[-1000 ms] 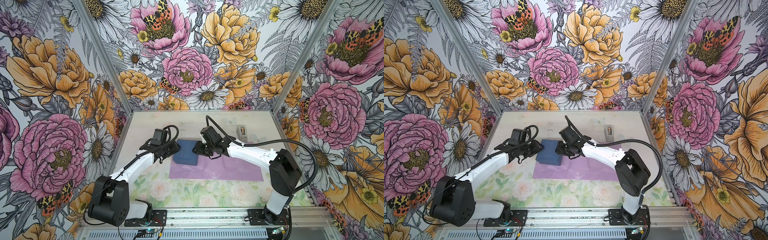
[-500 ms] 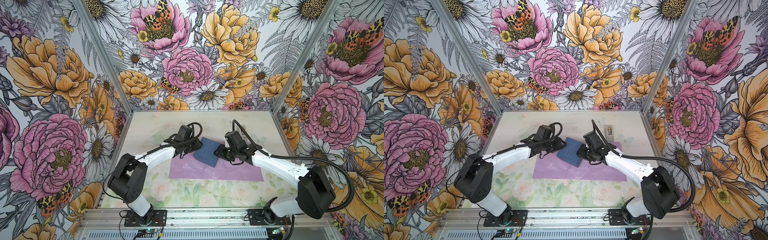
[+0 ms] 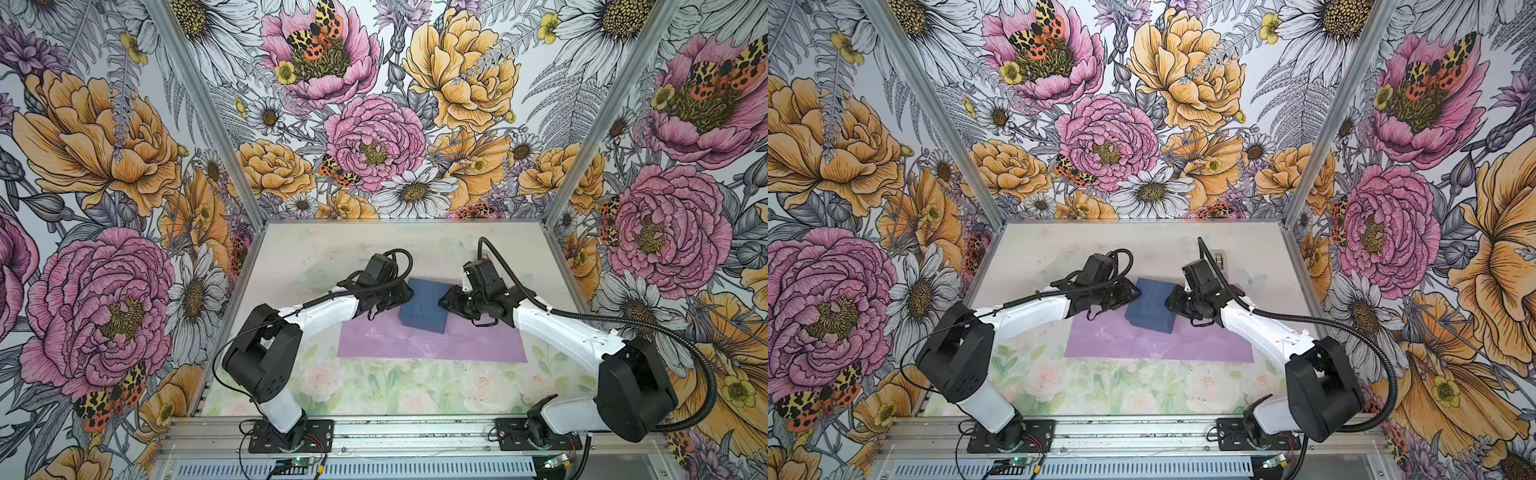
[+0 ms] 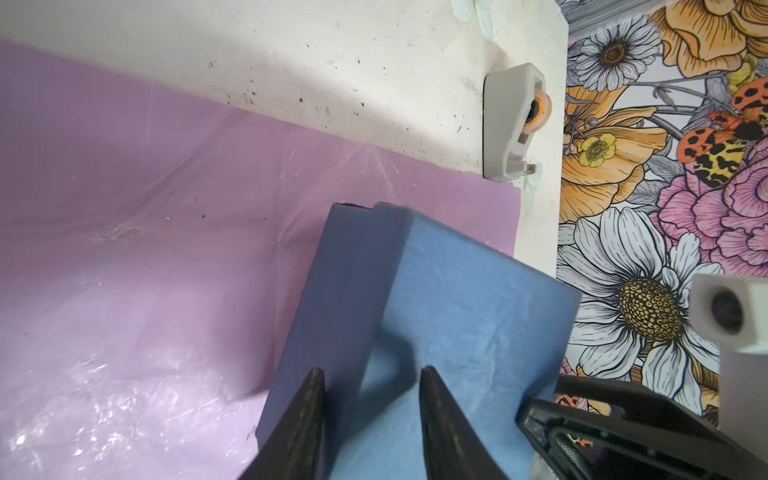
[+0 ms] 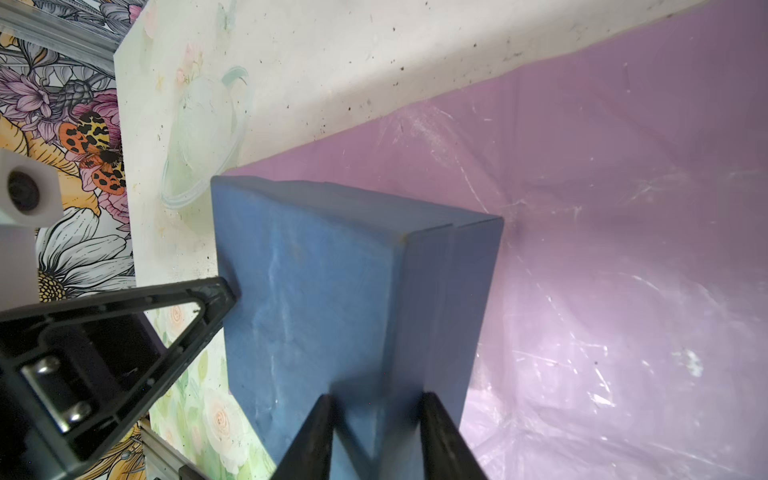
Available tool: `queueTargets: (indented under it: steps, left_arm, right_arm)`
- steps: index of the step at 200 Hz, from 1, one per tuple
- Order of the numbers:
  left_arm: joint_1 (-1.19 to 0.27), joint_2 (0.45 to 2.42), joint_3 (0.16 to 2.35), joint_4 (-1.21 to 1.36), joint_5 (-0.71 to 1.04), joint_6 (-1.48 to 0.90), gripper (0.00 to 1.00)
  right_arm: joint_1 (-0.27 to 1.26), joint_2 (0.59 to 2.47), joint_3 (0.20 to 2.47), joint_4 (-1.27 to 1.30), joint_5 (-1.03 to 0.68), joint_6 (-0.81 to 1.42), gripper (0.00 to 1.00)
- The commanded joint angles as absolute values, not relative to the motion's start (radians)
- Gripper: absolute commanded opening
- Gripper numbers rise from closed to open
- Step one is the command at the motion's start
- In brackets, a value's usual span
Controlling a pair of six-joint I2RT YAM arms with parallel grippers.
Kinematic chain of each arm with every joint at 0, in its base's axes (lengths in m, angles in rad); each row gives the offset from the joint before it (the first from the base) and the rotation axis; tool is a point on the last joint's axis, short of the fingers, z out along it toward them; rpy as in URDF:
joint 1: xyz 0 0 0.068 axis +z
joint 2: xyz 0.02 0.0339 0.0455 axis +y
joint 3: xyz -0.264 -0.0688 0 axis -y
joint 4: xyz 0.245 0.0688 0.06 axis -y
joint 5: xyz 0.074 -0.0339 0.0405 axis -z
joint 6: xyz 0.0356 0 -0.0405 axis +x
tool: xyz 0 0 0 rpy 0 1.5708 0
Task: Wrap the gift box in paper
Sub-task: 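Carry the blue box with both grippers onto the lavender paper's center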
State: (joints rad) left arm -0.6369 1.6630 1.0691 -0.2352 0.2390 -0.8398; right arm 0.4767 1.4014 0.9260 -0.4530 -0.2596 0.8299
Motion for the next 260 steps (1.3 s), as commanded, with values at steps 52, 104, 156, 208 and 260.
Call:
queueTargets:
  steps: [52,104,156,208,260]
  left_arm:
    - [-0.67,1.637,1.052,-0.187,0.262,-0.877,0.39]
    - [-0.674,1.621,1.023,-0.194,0.248,-0.886,0.39]
    - [-0.675,1.625,1.006,-0.186,0.236,-0.885,0.39]
    - [-0.676,1.63,1.002,-0.192,0.23,-0.89,0.48]
    - [-0.675,1.612,0.977,-0.191,0.239,-0.907,0.54]
  right_arm:
    - [0.448,1.402,0.913,-0.43,-0.301,0.782,0.36]
    - [0.433,1.415,0.895,-0.43,-0.297,0.764,0.36]
    - [0.427,1.429,0.887,-0.43,-0.286,0.749,0.36]
    - [0.41,1.42,0.885,-0.433,-0.314,0.759,0.49]
    - [0.381,1.425,0.881,-0.443,-0.394,0.754,0.59]
